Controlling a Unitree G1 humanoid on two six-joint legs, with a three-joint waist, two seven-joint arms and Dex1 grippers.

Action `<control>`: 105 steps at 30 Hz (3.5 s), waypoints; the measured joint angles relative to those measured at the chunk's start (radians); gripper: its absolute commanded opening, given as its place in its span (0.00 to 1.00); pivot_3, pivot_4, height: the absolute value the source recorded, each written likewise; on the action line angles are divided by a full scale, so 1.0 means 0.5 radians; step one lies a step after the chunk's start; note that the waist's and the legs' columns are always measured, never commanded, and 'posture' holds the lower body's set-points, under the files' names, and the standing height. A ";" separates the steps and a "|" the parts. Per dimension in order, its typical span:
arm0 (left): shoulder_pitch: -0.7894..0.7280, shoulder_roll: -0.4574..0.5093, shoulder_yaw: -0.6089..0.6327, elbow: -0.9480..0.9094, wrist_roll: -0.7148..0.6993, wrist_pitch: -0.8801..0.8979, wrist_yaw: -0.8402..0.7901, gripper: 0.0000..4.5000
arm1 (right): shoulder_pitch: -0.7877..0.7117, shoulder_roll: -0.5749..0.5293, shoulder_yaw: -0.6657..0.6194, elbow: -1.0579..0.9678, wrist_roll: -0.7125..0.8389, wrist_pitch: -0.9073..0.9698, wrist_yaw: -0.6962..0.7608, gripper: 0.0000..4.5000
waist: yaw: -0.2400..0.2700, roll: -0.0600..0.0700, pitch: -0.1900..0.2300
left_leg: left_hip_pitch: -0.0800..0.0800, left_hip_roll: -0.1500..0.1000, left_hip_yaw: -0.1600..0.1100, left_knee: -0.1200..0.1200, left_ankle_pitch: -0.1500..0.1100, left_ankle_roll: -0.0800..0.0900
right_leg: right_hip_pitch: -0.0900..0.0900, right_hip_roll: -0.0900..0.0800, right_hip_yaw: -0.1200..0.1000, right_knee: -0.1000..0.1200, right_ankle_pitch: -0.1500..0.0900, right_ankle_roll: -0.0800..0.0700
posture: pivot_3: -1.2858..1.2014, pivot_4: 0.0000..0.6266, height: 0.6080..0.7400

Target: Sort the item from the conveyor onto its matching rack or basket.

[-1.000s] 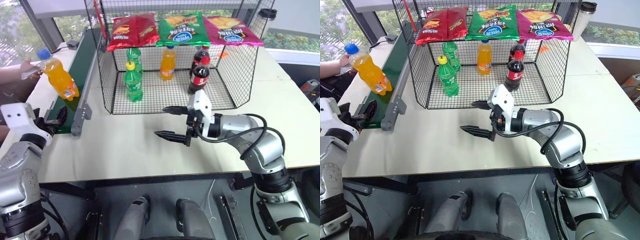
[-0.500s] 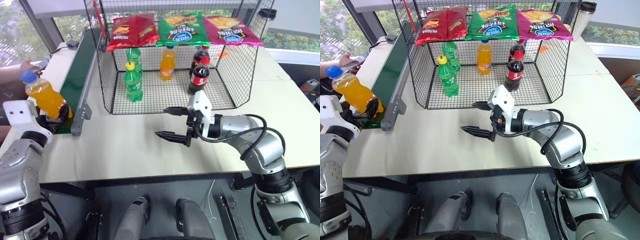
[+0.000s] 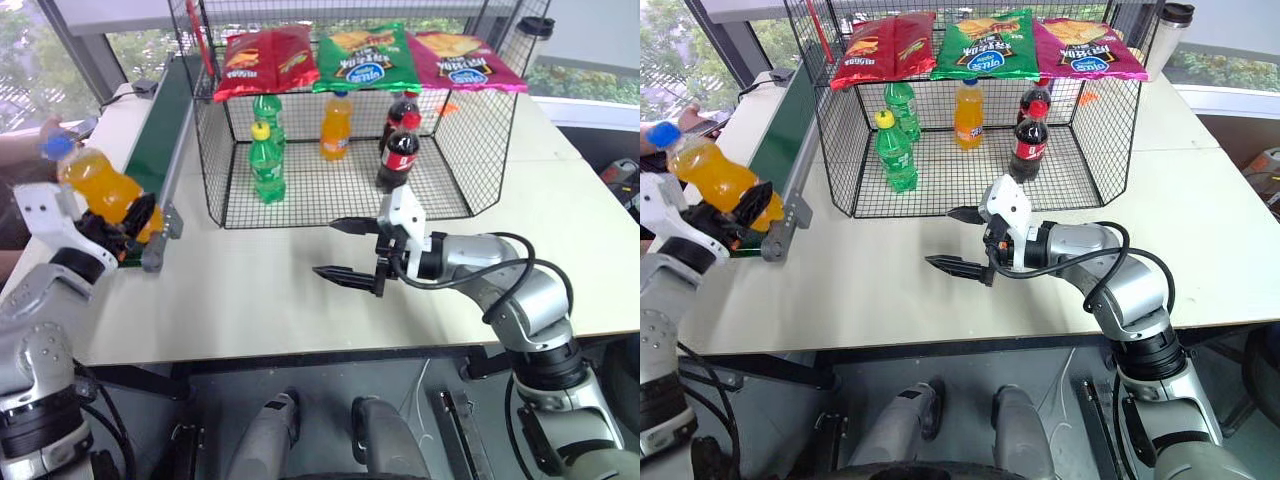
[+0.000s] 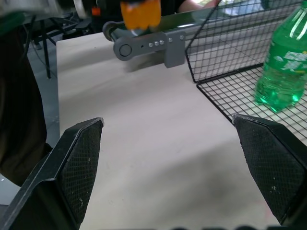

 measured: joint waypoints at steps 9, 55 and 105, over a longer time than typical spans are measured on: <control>-0.064 0.109 -0.576 -0.063 -0.034 0.072 -0.444 0.66 | -0.005 0.000 -0.002 0.004 0.004 0.002 -0.007 1.00 | 0.003 0.000 0.000 | 0.000 0.000 0.002 0.000 0.000 0.000 | 0.001 0.000 0.001 -0.001 0.000 0.000 | 0.52 0.24 0.99; -0.343 -0.325 -1.432 0.092 0.543 -0.356 -0.851 0.99 | -0.149 0.077 0.032 0.012 -0.018 0.046 -0.115 0.57 | 0.003 0.001 0.001 | 0.000 -0.001 0.002 0.001 0.000 0.006 | 0.003 0.001 0.001 -0.004 0.001 0.001 | 0.52 0.24 0.99; 0.097 -0.510 -1.012 -0.120 0.875 -0.322 0.108 1.00 | -1.264 0.763 -0.259 2.915 -0.885 -1.695 -1.165 0.99 | -0.016 0.003 0.001 | 0.006 0.000 0.003 0.001 0.005 0.003 | -0.003 0.013 0.006 0.015 0.006 0.008 | 0.52 0.24 0.99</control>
